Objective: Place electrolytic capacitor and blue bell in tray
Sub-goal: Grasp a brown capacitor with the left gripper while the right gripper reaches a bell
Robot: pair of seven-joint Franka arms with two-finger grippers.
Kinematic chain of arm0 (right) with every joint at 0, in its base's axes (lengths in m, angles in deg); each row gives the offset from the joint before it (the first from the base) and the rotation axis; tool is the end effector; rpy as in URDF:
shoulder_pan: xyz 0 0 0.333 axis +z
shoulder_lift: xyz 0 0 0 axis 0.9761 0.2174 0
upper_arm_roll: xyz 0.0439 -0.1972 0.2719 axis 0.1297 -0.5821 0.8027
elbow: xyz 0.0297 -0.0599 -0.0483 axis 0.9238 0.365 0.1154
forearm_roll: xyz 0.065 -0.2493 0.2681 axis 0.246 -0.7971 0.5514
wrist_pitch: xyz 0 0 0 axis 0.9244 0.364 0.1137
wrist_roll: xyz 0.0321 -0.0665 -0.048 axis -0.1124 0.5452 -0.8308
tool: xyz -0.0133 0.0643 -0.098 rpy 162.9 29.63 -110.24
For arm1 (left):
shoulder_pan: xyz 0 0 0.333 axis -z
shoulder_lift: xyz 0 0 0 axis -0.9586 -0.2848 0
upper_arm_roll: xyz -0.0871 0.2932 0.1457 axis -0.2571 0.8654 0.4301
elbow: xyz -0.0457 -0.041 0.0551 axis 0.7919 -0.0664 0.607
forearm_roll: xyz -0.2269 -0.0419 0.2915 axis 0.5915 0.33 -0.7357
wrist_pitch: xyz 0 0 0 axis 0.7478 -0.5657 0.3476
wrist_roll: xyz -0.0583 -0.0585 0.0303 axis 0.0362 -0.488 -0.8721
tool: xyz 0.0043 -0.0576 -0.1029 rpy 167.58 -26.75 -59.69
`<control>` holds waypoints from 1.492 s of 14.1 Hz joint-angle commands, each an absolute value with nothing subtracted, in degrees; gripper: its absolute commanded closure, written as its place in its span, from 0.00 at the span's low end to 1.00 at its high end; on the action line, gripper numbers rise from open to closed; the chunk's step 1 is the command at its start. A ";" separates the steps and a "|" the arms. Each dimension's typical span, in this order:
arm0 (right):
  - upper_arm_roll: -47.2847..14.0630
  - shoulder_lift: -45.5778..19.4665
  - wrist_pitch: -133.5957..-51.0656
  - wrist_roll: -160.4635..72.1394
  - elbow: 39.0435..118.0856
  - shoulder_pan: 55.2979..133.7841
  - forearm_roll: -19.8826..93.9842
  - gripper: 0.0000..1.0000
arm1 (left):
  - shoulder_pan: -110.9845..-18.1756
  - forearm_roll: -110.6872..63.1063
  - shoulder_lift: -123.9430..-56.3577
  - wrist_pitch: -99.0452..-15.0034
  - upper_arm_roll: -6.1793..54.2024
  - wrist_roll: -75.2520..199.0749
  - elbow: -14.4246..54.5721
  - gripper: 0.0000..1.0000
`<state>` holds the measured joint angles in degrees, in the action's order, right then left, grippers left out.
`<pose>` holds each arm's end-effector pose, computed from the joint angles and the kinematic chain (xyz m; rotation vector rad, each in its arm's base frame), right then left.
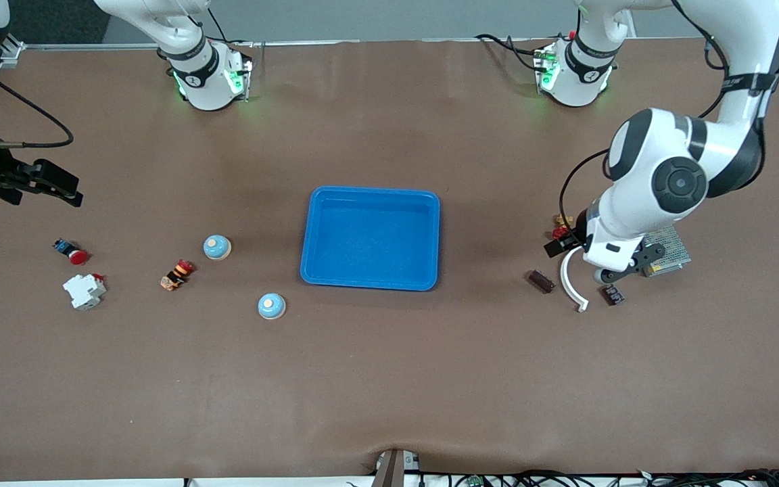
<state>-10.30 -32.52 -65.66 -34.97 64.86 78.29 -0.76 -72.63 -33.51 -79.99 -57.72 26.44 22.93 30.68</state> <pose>0.5547 0.0143 0.6342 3.1262 -0.0674 -0.0111 0.5611 -0.1581 0.3700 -3.0230 -0.7732 0.2237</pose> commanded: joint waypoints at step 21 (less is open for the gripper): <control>-9.84 -31.43 -113.01 -22.98 107.67 82.27 1.79 0.00 | -74.77 -35.59 -98.10 -78.55 26.52 2.71 29.96 0.27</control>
<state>-9.90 -31.19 -109.28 -27.39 104.19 79.99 1.28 -74.50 -34.18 -96.75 -77.06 26.72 4.13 31.11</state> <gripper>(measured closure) 0.000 0.251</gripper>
